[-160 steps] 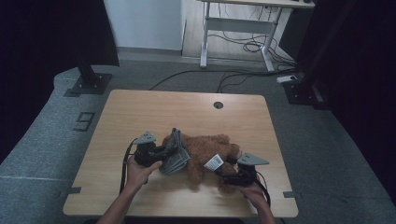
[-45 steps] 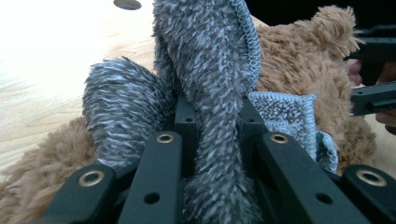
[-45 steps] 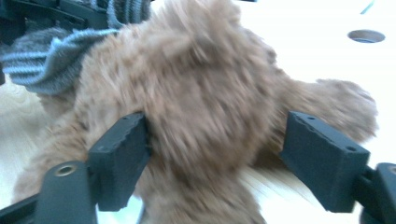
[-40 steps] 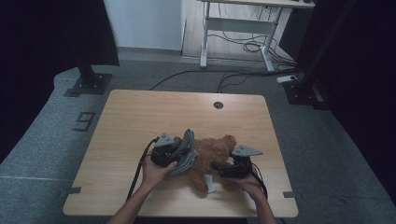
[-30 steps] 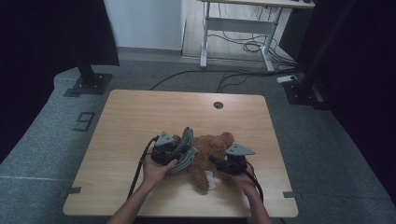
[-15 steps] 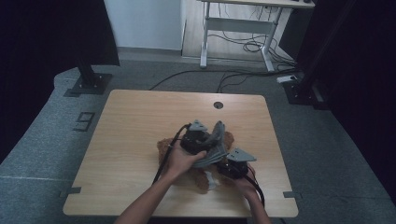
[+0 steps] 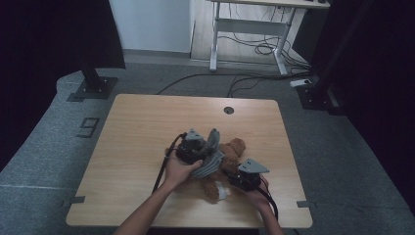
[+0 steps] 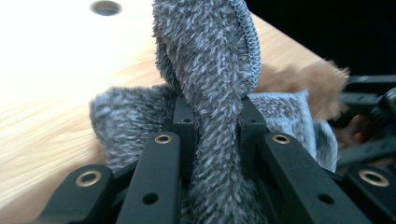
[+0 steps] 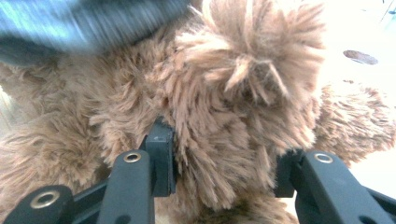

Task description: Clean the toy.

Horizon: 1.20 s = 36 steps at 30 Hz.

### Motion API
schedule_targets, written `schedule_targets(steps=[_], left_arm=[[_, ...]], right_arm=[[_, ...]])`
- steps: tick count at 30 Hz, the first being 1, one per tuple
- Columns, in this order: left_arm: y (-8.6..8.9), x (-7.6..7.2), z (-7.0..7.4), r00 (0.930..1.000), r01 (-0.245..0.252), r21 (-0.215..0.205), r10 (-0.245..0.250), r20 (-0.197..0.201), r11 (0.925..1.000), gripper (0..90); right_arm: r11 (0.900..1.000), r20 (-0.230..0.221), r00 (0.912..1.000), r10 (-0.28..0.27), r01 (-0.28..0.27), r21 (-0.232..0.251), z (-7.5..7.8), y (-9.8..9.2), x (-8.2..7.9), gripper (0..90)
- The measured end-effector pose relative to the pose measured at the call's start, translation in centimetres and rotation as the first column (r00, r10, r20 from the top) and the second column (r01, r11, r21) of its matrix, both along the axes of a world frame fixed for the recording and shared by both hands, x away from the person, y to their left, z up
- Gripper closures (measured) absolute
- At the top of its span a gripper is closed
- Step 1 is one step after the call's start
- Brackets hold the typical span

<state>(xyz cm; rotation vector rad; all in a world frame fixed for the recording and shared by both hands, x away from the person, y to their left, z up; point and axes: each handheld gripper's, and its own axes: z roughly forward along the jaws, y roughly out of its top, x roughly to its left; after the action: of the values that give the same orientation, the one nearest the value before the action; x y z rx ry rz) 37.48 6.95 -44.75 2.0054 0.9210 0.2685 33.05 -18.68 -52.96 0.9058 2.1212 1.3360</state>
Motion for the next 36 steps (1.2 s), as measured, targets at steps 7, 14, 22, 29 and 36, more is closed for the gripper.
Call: schedule_targets(steps=[7,14,22,29,36], left_arm=[[7.3,-0.4,-0.1,0.994,-0.108,-0.104,0.109,0.0,0.9887,74.9],[12.3,-0.6,-2.9,0.979,-0.197,-0.093,0.191,-0.071,0.9759,75.0],[13.5,-0.4,-4.9,0.9691,-0.225,-0.121,0.209,-0.131,0.9668,75.2],[9.4,-1.1,1.8,0.9936,-0.107,-0.169,0.111,0.016,0.9798,75.4],[-0.8,-0.4,3.5,0.9981,0.057,-0.076,-0.055,0.027,0.9955,75.1]], right_arm=[[1.0,-0.002,1.0,0.008,-0.008,0.006,-0.1,-0.1,-0.2,54.5],[1.0,-0.009,0.9999,0.01,-0.01,0.018,-0.1,-0.3,-0.1,54.5],[1.0,-0.016,0.9998,0.007,-0.007,0.023,-0.1,-0.4,0.0,54.5],[1.0,-0.018,0.9998,0.007,-0.006,0.022,-0.1,-0.4,0.1,54.5],[1.0,-0.008,1.0,-0.002,0.002,0.012,0.0,-0.2,-0.1,54.5]])
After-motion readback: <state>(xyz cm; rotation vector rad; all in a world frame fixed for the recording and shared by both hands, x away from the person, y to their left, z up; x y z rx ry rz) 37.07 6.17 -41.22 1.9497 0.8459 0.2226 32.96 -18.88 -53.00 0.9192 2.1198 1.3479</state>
